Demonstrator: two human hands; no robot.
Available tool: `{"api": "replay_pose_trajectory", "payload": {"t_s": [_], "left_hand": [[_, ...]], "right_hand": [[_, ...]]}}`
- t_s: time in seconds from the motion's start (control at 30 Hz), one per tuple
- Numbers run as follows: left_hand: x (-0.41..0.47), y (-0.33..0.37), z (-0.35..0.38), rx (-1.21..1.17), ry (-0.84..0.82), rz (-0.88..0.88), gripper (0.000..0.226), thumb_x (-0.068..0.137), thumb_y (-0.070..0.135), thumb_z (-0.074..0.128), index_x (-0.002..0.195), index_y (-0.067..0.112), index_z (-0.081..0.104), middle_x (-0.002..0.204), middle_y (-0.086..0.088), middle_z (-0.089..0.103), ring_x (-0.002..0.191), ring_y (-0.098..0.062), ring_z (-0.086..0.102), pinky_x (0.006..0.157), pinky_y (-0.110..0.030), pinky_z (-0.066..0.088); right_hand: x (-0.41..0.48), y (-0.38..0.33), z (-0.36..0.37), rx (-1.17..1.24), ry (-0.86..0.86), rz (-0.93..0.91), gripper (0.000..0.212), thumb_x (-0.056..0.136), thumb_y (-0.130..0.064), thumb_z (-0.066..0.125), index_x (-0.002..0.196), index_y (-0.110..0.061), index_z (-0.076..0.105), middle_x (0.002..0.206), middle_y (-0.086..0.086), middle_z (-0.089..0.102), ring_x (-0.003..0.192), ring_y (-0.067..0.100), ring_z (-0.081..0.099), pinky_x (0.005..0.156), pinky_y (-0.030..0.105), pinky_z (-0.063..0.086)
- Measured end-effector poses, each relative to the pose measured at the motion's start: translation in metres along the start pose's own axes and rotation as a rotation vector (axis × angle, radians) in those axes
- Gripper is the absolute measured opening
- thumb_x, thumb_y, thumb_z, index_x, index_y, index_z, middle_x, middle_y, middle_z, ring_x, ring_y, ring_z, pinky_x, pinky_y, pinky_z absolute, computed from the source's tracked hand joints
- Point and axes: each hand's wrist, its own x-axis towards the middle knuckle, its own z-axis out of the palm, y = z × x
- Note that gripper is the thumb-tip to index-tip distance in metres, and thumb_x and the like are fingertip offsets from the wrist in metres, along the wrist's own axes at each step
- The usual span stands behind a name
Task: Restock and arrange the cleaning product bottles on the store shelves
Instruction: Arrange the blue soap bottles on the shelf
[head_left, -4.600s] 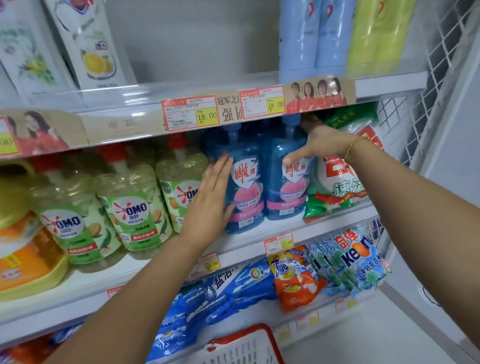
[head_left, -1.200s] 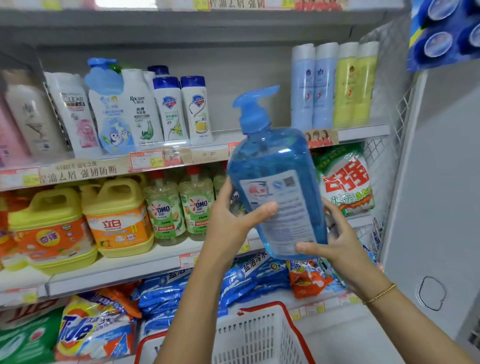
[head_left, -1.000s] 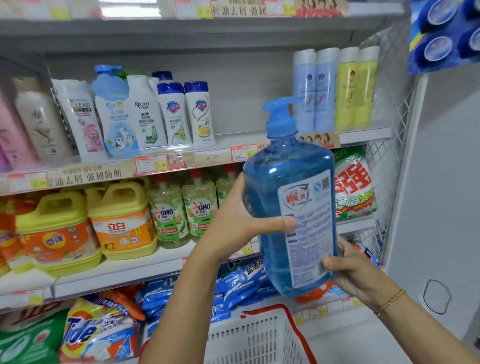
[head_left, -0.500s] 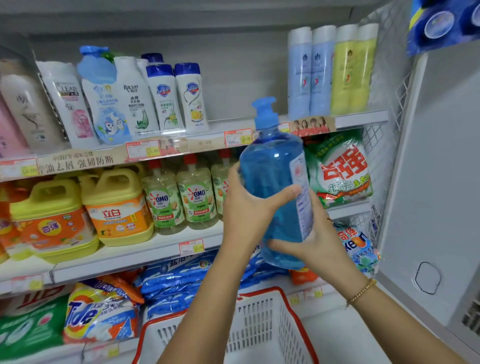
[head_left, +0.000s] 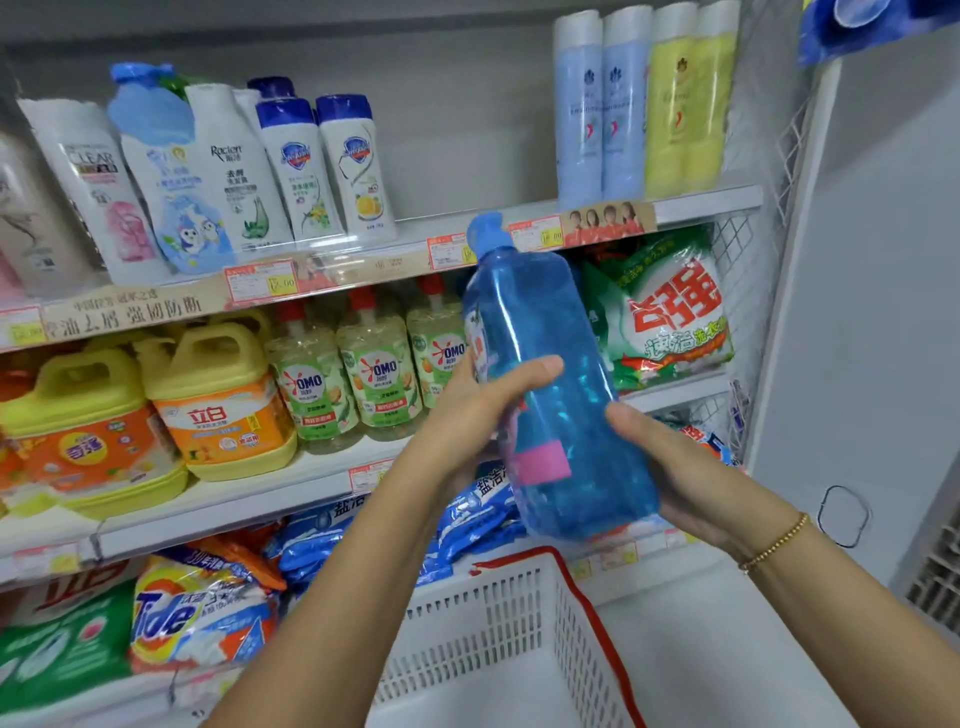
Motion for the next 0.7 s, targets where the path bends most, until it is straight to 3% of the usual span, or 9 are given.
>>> {"api": "replay_pose_trajectory", "payload": {"t_s": [0.13, 0.3, 0.47, 0.6, 0.7], "left_hand": [[0.013, 0.023, -0.004, -0.178, -0.019, -0.229, 0.035, 0.076, 0.044, 0.065, 0.105, 0.024, 0.065, 0.105, -0.001, 0.073, 0.099, -0.024, 0.068, 0.090, -0.045, 0.054], [0.030, 0.031, -0.013, -0.379, 0.012, -0.354, 0.076, 0.059, 0.043, 0.082, 0.127, 0.018, 0.061, 0.126, -0.008, 0.064, 0.105, -0.031, 0.067, 0.089, -0.059, 0.051], [0.030, 0.027, -0.006, -0.407, 0.035, -0.381, 0.072, 0.060, 0.044, 0.079, 0.124, 0.017, 0.061, 0.115, -0.009, 0.070, 0.098, -0.031, 0.070, 0.085, -0.057, 0.053], [0.029, 0.010, 0.013, -0.126, 0.098, -0.210, 0.037, 0.081, 0.039, 0.069, 0.113, 0.022, 0.062, 0.096, 0.000, 0.075, 0.084, -0.020, 0.073, 0.075, -0.039, 0.057], [0.032, -0.011, 0.032, 0.065, 0.267, 0.115, 0.049, 0.073, 0.024, 0.080, 0.116, 0.022, 0.056, 0.101, 0.005, 0.071, 0.087, -0.012, 0.069, 0.072, -0.031, 0.057]], "right_hand": [[-0.002, -0.016, 0.004, -0.042, 0.099, -0.016, 0.062, 0.077, -0.061, 0.054, 0.128, -0.027, 0.057, 0.127, -0.002, 0.064, 0.118, 0.018, 0.060, 0.094, 0.038, 0.052], [-0.007, -0.031, 0.007, -0.081, 0.241, -0.047, 0.044, 0.084, -0.049, 0.050, 0.122, -0.030, 0.062, 0.113, 0.000, 0.071, 0.106, 0.022, 0.067, 0.091, 0.040, 0.054], [-0.015, -0.047, -0.001, -0.211, 0.293, 0.013, 0.035, 0.096, -0.041, 0.046, 0.117, -0.021, 0.066, 0.108, 0.004, 0.072, 0.100, 0.023, 0.069, 0.090, 0.037, 0.055], [-0.010, -0.073, -0.010, -0.328, 0.344, 0.064, 0.042, 0.089, -0.054, 0.049, 0.108, -0.021, 0.067, 0.092, -0.002, 0.075, 0.092, 0.018, 0.071, 0.084, 0.032, 0.057], [0.010, -0.089, -0.007, -0.538, 0.323, 0.088, 0.049, 0.077, -0.065, 0.060, 0.109, -0.028, 0.065, 0.100, -0.004, 0.073, 0.094, 0.017, 0.069, 0.088, 0.036, 0.054]]}}
